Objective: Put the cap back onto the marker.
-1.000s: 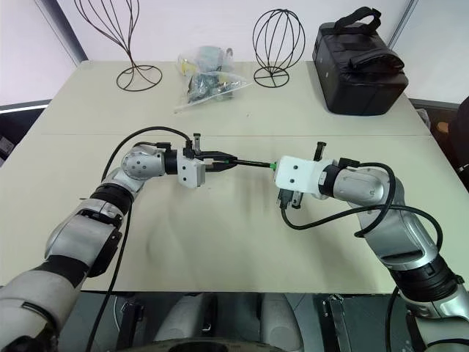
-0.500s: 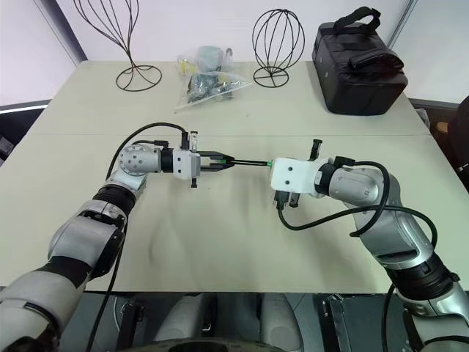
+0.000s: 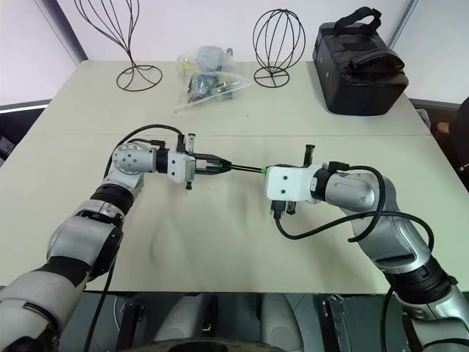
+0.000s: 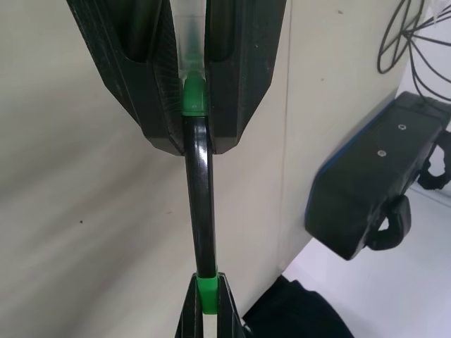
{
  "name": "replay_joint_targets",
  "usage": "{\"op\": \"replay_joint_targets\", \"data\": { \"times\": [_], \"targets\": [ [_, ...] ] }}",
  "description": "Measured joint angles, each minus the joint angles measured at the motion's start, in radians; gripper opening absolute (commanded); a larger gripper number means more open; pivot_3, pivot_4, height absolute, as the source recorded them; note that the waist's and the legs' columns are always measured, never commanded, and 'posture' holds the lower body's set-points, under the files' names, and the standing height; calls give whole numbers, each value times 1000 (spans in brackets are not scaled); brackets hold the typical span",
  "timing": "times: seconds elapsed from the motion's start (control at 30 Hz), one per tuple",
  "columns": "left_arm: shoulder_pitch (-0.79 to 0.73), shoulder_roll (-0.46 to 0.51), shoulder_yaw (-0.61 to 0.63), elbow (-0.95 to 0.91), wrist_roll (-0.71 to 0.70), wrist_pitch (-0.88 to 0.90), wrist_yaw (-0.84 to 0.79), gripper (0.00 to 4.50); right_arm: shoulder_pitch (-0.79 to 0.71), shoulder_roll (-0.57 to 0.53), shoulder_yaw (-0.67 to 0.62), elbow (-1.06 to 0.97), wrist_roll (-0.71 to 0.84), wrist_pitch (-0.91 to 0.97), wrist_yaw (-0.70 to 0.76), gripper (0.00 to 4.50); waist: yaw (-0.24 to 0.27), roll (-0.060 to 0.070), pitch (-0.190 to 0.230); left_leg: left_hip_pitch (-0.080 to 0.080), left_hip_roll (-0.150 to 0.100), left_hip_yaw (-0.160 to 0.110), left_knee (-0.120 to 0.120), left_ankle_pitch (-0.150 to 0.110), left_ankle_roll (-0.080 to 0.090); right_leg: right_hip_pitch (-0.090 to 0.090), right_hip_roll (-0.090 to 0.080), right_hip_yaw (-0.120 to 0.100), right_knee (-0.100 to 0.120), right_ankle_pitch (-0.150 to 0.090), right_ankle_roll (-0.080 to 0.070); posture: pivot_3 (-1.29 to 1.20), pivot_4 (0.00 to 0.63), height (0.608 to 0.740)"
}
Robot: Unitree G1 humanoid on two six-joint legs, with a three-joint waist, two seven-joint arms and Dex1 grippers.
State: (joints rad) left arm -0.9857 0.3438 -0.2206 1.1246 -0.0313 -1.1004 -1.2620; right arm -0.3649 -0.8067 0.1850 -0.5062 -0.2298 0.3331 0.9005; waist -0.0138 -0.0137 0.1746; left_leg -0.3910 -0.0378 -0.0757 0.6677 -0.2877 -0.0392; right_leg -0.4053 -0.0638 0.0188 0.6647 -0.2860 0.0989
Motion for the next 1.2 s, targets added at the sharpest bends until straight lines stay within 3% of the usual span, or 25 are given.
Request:
{"op": "replay_joint_targets", "data": {
  "times": [0.4,0.67,1.03,1.2],
  "targets": [
    [-3,-2,2,6,1,-3,1,0,5,12,-5,-10,0,27,-1,39,0,0,0,0,0,0,0,0,0,0,0,0,0,0,0,0,150,740],
    [-5,-58,-6,-8,0,-27,-17,0,14,12,-5,-31,10,29,-3,3833,-3,-1,0,0,0,0,0,0,0,0,0,0,0,0,0,0,150,740],
    [1,0,3,-8,0,-10,-15,0,122,-62,-75,-67,47,65,21,3833,3,-1,0,0,0,0,0,0,0,0,0,0,0,0,0,0,150,740],
    [53,22,7,-43,-4,194,-61,0,185,-12,-177,-116,123,158,-6,3833,-2,-1,0,0,0,-1,0,0,0,0,1,0,0,0,0,0,150,740]
  ]
}}
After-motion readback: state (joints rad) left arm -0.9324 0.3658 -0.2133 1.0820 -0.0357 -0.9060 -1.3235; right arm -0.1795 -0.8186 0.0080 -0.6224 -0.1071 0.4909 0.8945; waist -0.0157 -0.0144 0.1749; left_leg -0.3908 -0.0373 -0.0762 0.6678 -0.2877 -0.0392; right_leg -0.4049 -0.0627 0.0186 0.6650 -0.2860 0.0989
